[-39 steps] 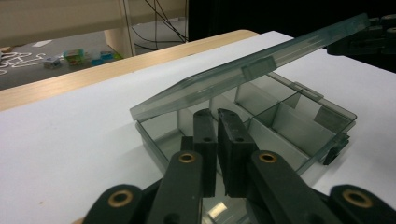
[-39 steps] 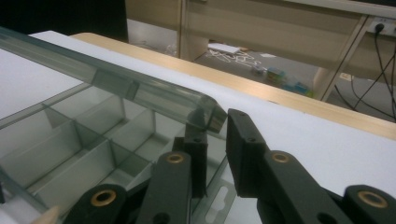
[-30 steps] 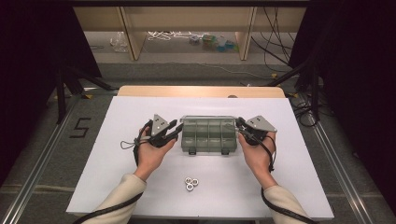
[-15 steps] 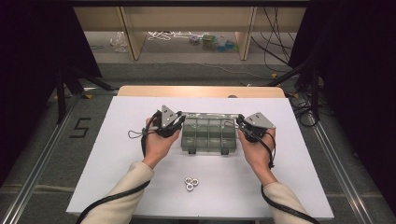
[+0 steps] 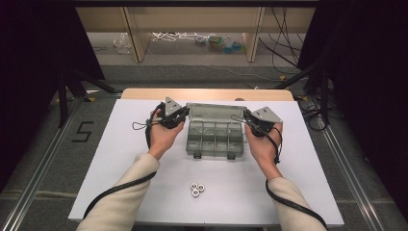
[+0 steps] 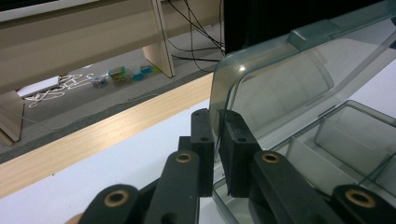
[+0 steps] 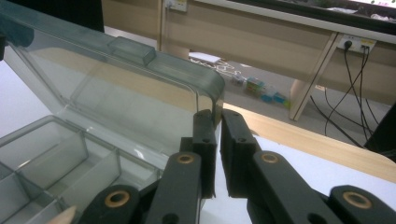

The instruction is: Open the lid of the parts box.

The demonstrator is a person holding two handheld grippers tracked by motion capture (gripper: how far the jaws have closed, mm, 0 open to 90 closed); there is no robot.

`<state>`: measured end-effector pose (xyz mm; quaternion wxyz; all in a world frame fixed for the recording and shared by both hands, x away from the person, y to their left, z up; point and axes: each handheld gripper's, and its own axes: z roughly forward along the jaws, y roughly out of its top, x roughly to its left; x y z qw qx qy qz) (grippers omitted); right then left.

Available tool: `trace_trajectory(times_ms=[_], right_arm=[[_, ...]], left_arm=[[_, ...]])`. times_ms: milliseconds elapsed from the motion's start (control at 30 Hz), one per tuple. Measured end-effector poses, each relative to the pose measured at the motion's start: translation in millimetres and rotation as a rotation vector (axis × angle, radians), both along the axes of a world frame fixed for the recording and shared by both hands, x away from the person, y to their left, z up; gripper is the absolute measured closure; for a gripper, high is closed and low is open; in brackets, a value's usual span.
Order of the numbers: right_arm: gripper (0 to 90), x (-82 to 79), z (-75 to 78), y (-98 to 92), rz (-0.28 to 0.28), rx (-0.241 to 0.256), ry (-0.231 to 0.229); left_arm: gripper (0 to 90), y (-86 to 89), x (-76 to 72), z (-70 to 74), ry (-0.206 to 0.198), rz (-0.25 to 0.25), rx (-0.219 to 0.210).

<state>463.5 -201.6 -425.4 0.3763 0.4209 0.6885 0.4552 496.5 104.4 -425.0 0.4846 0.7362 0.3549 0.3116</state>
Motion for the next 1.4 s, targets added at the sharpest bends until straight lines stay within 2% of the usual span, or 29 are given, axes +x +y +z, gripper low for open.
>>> trace_trajectory(times_ms=[100,133,233,467,567,833,867,1067,1167,1267,1400], right_arm=[[85.6,4.9,0.6,-0.4,-0.004,0.006,-0.011],[85.7,5.4,0.9,-0.5,-0.001,0.012,-0.002],[85.8,10.0,1.4,-0.4,-0.006,0.027,-0.006],[85.9,16.5,2.8,-0.3,-0.017,0.038,-0.008],[85.8,17.2,2.2,0.2,-0.024,0.033,-0.017],[85.9,22.6,2.7,-0.4,-0.029,0.054,-0.011],[85.9,22.1,2.9,0.2,-0.030,0.063,0.007],[85.9,26.4,2.3,-0.4,-0.037,0.067,-0.010],[85.9,26.9,2.6,-0.1,-0.040,0.069,0.002],[85.9,30.5,1.3,-0.3,-0.039,0.082,-0.015],[86.2,31.8,0.9,-0.7,-0.048,0.075,-0.016]], left_arm=[[84.1,-0.7,5.8,1.5,0.008,0.004,-0.004],[84.1,-1.2,8.9,2.0,0.012,0.007,-0.005],[84.2,-1.4,13.5,3.8,0.019,0.007,0.003],[84.2,-2.5,21.9,4.9,0.033,0.013,-0.007],[84.1,-2.8,23.9,4.8,0.038,0.016,-0.013],[84.1,-4.0,31.0,4.8,0.045,0.023,-0.022],[84.1,-4.1,31.6,4.8,0.046,0.024,-0.022],[84.1,-4.6,34.9,4.9,0.054,0.028,-0.027],[84.1,-4.8,36.1,4.9,0.058,0.028,-0.031],[84.1,-5.2,38.4,4.8,0.062,0.032,-0.033],[84.1,-5.4,40.9,4.4,0.062,0.033,-0.035]])
